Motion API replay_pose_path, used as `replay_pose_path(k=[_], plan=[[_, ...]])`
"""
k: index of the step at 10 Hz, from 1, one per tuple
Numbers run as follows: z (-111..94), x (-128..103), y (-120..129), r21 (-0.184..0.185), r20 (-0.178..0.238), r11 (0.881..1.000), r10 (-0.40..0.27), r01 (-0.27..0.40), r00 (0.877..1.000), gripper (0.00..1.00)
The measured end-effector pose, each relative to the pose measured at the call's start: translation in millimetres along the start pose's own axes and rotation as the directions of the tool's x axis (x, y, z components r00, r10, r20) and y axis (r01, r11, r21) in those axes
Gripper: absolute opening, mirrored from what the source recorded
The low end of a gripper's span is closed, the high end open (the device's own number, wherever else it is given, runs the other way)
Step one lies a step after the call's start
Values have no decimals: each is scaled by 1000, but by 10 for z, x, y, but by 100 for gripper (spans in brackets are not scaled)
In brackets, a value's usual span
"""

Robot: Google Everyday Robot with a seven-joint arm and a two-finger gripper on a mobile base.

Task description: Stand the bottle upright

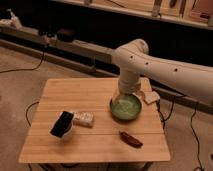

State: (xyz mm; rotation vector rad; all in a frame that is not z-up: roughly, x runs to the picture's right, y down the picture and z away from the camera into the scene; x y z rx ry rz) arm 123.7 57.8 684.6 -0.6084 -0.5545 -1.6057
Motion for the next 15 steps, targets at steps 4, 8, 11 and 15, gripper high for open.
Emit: replay_pose_path(k=[4,8,11,15], plan=[[0,0,-1,0,0,1000,0,0,1000,80],[0,1,-3,0,0,1000,-1,1,1000,80],[-30,47,-8,-7,-13,999,-47,46,999,80],[-265,363,-360,-27,-155,907,-420,421,894,80]])
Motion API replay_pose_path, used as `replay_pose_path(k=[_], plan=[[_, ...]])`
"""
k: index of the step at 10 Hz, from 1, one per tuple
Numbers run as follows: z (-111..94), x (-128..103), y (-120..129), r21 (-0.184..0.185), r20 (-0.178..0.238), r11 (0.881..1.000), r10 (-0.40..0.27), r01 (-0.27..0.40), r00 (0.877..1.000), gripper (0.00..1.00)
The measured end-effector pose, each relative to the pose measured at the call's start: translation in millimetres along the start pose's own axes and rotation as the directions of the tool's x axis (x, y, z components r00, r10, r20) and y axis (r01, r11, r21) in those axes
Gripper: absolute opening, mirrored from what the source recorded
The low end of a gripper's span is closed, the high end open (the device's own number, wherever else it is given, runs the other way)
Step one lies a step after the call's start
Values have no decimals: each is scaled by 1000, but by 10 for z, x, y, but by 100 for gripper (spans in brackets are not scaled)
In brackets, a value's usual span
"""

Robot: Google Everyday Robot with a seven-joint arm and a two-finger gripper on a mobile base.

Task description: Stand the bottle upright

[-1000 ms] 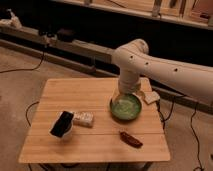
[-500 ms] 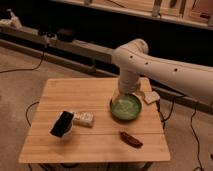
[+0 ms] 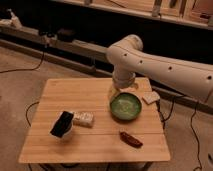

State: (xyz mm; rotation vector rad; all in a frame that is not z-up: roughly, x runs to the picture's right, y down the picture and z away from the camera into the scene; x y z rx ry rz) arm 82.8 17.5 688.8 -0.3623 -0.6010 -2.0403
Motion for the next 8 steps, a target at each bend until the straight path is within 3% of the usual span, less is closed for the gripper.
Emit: replay_pose_path(k=[1,3,5,6,8], plan=[[-56,75,-49,10,-42,997,-75,75,996,80],[-187,221,-171,19,-129,977,-209,213,969,80],[-232,281,-233,17,-156,966,-253,259,955,80],[-233,284,-235,19,-159,965,-256,262,954,80],[-180,306,-277,43,-173,956,-280,291,944,80]])
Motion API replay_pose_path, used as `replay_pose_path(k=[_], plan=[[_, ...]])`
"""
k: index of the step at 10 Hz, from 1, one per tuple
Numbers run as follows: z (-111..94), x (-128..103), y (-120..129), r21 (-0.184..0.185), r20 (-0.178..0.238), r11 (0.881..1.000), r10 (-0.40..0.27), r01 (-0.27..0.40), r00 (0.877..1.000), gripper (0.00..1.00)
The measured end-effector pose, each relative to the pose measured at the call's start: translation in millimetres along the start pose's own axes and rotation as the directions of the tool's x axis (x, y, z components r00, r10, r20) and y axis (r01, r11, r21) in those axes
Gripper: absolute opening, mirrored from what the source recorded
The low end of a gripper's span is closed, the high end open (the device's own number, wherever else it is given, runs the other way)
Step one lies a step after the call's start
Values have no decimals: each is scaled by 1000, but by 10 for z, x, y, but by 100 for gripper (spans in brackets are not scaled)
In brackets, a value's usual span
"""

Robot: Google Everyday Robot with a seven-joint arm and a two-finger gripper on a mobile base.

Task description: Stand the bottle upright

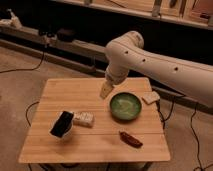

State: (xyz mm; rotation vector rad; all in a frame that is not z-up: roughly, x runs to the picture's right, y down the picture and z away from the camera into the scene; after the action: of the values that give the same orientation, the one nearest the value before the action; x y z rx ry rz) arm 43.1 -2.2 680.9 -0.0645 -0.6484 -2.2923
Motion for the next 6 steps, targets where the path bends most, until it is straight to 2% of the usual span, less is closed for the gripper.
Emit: replay_pose_path(k=[1,3,4,6], plan=[[53,34,-34,28,-19,999,-33,34,999,80],[168,138,-121,93,-82,986,-132,139,988,80],[262,170,-159,127,-118,966,-212,227,970,80],[391,135,-148,157,-142,934,-301,322,943,80]])
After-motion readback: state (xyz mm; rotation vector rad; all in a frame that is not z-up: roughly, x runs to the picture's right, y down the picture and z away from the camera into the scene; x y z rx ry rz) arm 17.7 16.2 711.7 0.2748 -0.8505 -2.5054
